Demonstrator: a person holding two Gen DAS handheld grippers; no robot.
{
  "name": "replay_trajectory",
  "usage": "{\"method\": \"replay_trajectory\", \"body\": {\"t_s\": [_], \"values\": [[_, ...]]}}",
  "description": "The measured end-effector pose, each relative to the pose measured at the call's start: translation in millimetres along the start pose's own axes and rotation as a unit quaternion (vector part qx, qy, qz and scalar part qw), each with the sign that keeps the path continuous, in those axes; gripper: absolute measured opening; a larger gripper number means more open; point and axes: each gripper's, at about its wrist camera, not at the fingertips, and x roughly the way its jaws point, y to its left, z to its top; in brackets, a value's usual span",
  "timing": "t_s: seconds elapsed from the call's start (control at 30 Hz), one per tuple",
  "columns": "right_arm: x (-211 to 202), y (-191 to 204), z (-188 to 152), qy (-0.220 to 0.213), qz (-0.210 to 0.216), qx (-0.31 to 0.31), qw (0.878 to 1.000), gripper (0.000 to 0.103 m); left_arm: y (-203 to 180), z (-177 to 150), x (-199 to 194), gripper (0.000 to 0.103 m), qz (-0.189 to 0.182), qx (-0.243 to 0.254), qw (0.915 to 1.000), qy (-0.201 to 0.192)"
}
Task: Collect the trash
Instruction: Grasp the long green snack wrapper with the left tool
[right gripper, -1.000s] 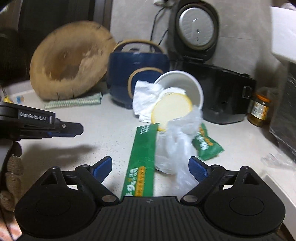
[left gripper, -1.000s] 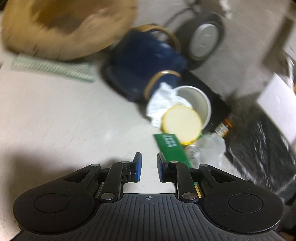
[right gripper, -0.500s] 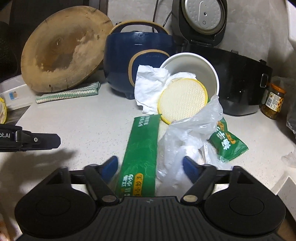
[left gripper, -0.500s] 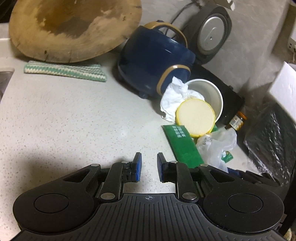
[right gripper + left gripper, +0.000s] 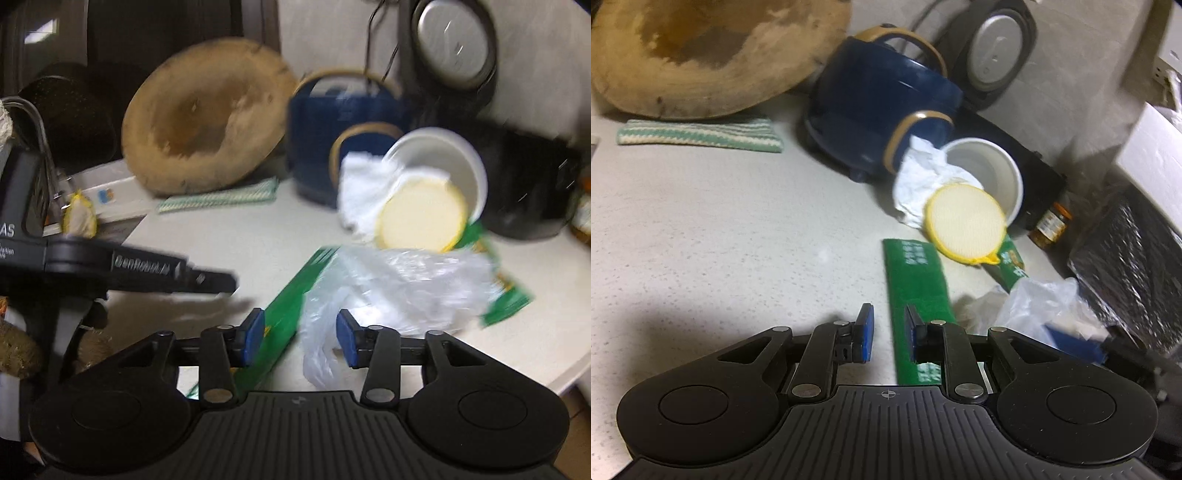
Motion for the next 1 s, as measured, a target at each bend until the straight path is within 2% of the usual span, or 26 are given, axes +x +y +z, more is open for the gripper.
{"method": "replay_trajectory", "body": {"t_s": [0.07, 0.13, 0.33, 0.47, 0.57, 0.67, 0.73, 0.87, 0.93, 1.0], "values": [[-8.9, -6.6, 1.5, -0.020, -0.029, 0.000, 0.999, 0.062, -7.0, -1.8, 0.6, 0.021, -0.010, 0.017, 0.9998, 0.002], [-12.9, -14.2, 0.9, -0.033, -0.063, 0.001, 0.997, 0.066, -16.2, -3.7, 0.3, 0.021, -0.020, 0.041, 0.9990, 0.000], [9.2, -34.6, -4.8, -0.014, -0.106, 0.023, 0.994, 0.066, -48.7, -11.1, 0.2, 0.021, -0.022, 0.125, 0.9920, 0.001], [29.6, -35.3, -17.2, 0.016, -0.112, 0.035, 0.993, 0.066, -67.3, -21.4, 7.7, 0.021, 0.019, 0.199, 0.9799, 0.003], [33.2, -32.9, -24.8, 0.024, -0.090, 0.044, 0.995, 0.066, -69.1, -27.3, 14.7, 0.023, 0.044, 0.221, 0.9741, 0.017], [33.9, -32.3, -29.1, 0.022, -0.083, 0.049, 0.995, 0.069, -62.8, -24.8, 15.2, 0.026, 0.066, 0.212, 0.9749, 0.015], [30.4, -34.0, -32.2, 0.017, -0.084, 0.051, 0.995, 0.071, -53.6, -19.0, 16.1, 0.023, 0.075, 0.187, 0.9794, 0.014], [27.7, -36.0, -34.2, 0.019, -0.073, 0.048, 0.996, 0.084, -34.6, -5.3, 13.4, 0.022, 0.038, 0.110, 0.9931, 0.016], [28.0, -33.6, -34.7, 0.024, -0.067, 0.035, 0.997, 0.088, -36.0, -0.6, 11.8, 0.022, 0.033, 0.096, 0.9948, 0.006], [28.7, -30.8, -35.0, 0.031, -0.064, 0.025, 0.997, 0.094, -44.2, 0.4, 12.3, 0.022, 0.033, 0.106, 0.9938, 0.000]]}}
